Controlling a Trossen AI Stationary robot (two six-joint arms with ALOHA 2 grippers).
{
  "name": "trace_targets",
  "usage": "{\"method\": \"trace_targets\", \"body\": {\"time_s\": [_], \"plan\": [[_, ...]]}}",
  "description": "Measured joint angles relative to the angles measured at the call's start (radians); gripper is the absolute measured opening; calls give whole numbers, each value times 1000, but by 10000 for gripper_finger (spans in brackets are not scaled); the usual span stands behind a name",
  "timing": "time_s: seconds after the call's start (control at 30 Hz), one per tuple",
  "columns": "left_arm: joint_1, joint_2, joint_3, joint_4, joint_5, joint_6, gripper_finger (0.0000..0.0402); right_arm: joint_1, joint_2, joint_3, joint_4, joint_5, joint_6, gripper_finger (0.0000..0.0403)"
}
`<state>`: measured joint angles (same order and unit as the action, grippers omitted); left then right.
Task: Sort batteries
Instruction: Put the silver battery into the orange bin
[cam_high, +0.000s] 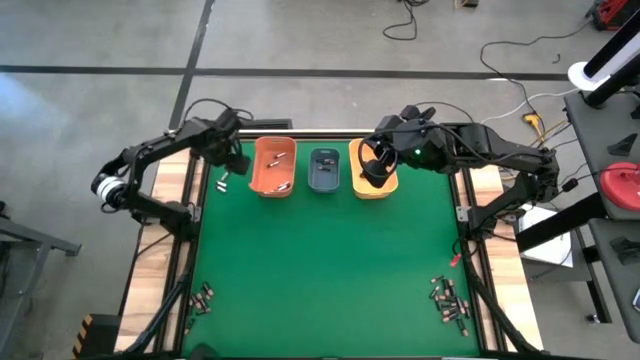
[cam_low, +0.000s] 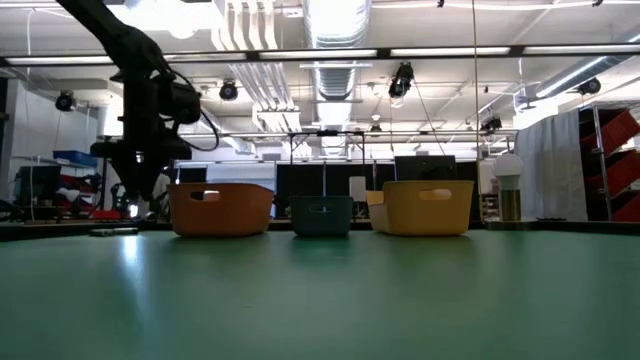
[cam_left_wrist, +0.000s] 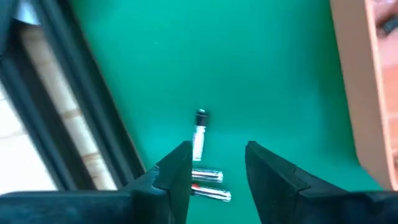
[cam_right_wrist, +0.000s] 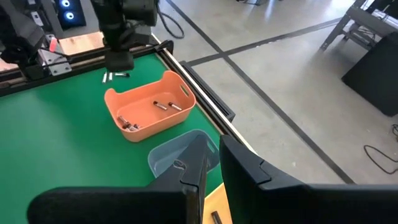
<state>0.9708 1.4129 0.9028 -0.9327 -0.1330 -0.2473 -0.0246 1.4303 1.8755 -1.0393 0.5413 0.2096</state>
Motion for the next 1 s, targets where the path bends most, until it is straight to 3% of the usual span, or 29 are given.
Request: {"method": "trace_targets", "body": {"time_s": [0.23, 0.53, 0.73, 1.0], "plan": [[1, 123, 0, 13, -3, -25, 105, 0, 0, 0, 0, -5, 30, 38], [-1, 236, 31, 31, -49, -96, 113, 0, 0, 0, -3, -55, 34, 38], [-5, 276, 53, 4, -83, -129, 123, 0, 0, 0, -3, -55, 29, 38], [-7, 284, 66, -14, -56, -126, 119, 0, 0, 0, -4, -55, 24, 38]]}}
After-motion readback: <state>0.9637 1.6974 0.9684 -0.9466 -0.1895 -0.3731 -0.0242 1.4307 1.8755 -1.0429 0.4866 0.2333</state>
